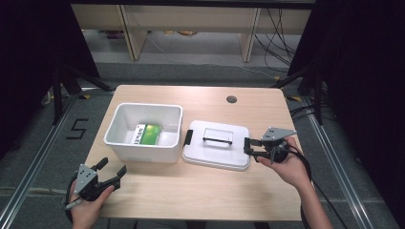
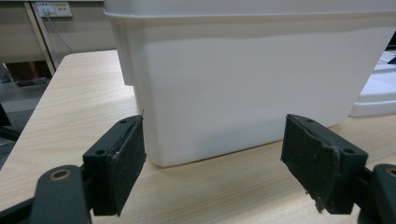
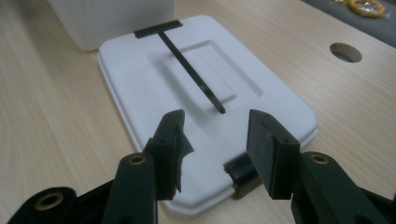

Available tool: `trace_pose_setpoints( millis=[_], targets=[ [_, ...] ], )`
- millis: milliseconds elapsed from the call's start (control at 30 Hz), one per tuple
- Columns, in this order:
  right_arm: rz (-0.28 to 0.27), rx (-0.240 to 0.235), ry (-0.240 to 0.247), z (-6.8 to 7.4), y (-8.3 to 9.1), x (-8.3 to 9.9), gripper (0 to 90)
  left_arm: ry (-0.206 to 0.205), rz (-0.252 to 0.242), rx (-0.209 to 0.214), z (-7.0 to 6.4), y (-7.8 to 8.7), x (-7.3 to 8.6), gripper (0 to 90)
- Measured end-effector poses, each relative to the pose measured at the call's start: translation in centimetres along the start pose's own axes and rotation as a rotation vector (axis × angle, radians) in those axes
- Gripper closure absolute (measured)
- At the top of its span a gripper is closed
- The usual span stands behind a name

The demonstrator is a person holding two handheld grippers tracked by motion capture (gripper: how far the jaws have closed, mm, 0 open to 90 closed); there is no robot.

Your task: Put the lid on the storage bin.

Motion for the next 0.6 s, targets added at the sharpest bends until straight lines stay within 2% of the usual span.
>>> trace_pose_setpoints(
  millis=[33, 67, 200, 367, 500, 567, 600],
  targets=[
    [0.000, 0.000, 0.000, 0.0, 0.0, 0.0, 57.1, 0.000, 0.000, 0.000, 0.0, 0.0, 0.0, 20.9],
    [0.025, -0.016, 0.014, -0.2, -0.4, -0.6, 57.4, -0.004, -0.013, 0.001, -0.1, -0.1, 0.0, 20.9],
    [0.056, -0.023, 0.030, -0.4, -0.8, -1.3, 58.0, -0.002, -0.007, -0.005, -0.2, 0.1, 0.0, 20.7],
    [0.066, -0.030, 0.044, -0.4, -1.4, -2.2, 59.3, -0.002, -0.006, -0.008, -0.2, 0.1, 0.0, 20.7],
    [0.101, -0.035, 0.088, -0.5, -2.0, -2.7, 62.4, -0.001, -0.013, -0.002, -0.1, 0.0, 0.1, 20.8],
    [0.129, -0.049, 0.113, -0.5, -2.4, -3.0, 63.9, -0.002, -0.009, -0.002, -0.1, 0.0, 0.1, 20.8],
    [0.161, -0.057, 0.129, -0.4, -2.6, -3.3, 64.5, -0.001, -0.006, -0.003, -0.1, 0.0, 0.0, 20.8]
  ],
)
Point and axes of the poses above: each handheld gripper's, and its own axes: y roughly backward along the jaws, x roughly out of its underside, z roughly to its left, the point moved 1 cm from there along -y, roughly forward along the jaws, and after that the axes turned 5 degrees about x, right-handed, at the moved point
